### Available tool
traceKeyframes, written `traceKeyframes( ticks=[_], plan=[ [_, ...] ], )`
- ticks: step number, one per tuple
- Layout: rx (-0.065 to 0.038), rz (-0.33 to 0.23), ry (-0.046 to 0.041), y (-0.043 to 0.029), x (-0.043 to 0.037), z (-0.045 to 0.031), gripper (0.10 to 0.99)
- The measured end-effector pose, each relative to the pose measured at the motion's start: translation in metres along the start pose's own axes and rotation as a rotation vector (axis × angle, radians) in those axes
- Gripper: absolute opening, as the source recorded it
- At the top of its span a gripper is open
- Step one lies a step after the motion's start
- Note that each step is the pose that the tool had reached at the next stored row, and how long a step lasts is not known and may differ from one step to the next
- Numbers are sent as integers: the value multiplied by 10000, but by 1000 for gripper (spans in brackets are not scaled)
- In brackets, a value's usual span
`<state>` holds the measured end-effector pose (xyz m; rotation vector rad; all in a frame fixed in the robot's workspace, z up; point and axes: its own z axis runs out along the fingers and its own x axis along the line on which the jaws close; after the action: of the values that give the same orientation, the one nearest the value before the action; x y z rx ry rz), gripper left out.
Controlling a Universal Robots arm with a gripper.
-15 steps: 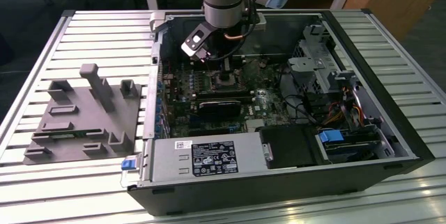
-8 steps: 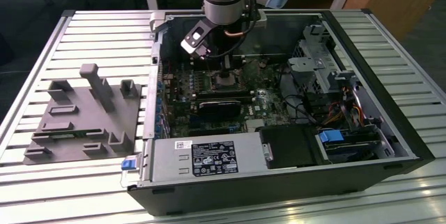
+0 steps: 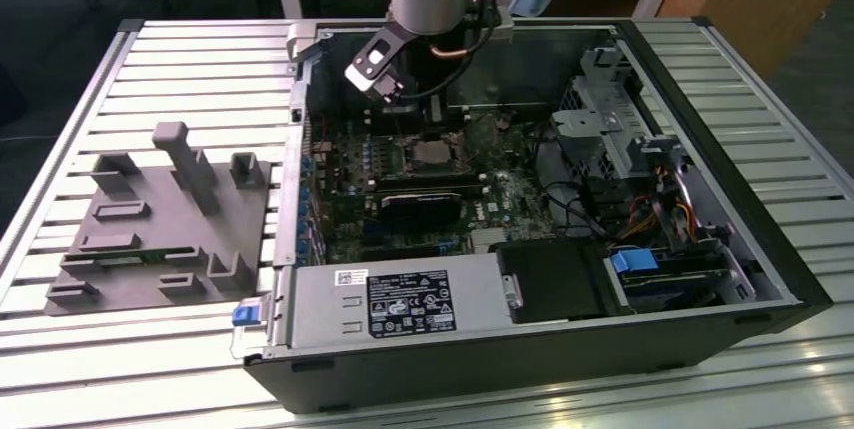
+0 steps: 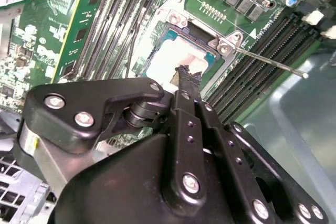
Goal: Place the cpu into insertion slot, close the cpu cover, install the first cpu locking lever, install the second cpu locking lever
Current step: 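Place the cpu into insertion slot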
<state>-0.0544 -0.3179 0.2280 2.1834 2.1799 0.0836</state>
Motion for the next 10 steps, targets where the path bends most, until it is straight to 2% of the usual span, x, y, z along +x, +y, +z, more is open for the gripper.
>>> traceKeyframes(
  ticks=[4,10],
  plan=[
    [-17,2,0,4,0,-74,102],
    [-19,7,-1,33,0,-76,102]
  ],
)
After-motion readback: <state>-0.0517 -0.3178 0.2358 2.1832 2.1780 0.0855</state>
